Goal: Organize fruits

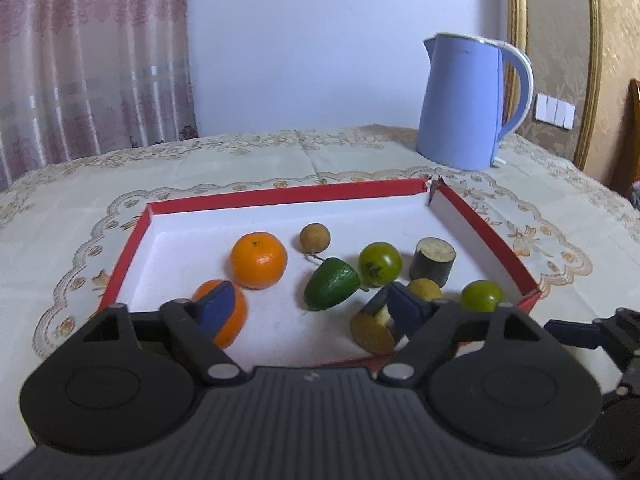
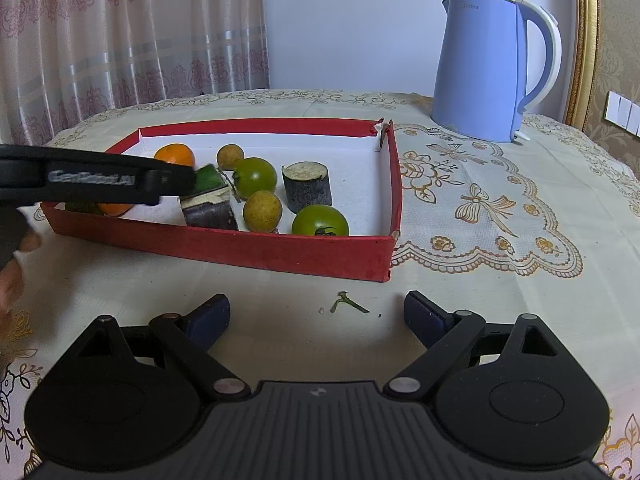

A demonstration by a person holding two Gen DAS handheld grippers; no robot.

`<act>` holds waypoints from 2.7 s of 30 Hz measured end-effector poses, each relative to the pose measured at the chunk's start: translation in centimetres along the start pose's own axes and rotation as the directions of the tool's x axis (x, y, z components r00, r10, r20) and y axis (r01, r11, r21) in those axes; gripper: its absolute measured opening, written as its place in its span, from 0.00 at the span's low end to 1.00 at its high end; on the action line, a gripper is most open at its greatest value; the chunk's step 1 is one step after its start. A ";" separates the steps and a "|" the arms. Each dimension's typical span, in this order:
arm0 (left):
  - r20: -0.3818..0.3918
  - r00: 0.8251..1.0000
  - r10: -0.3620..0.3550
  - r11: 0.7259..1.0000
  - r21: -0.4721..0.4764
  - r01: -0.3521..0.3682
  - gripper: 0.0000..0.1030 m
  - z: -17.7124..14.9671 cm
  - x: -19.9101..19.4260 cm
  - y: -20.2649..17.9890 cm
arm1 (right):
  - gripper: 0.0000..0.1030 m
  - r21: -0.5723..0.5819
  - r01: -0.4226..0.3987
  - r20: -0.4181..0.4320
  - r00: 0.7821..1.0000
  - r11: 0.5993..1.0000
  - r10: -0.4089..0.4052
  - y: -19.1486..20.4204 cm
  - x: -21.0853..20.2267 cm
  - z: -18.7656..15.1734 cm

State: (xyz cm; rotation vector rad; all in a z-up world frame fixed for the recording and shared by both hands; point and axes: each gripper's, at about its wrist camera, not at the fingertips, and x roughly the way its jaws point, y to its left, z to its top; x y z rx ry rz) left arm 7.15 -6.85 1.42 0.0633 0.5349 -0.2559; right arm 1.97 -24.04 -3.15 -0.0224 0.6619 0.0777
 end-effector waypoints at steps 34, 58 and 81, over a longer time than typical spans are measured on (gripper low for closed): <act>0.049 0.985 0.163 0.980 -0.126 -0.156 1.00 -3.1 -9.9 2.9 | 0.94 0.131 0.180 0.038 0.982 0.975 -0.186 5.9 -2.6 1.6; 0.046 0.984 0.169 0.980 -0.110 -0.164 1.00 -2.9 -9.8 2.5 | 0.94 0.117 0.163 0.046 0.984 0.980 -0.170 6.9 -2.8 1.7; 0.031 0.988 0.150 0.984 -0.106 -0.146 1.00 -3.1 -9.4 2.4 | 0.94 0.090 0.160 0.045 0.985 0.983 -0.165 7.5 -2.5 1.5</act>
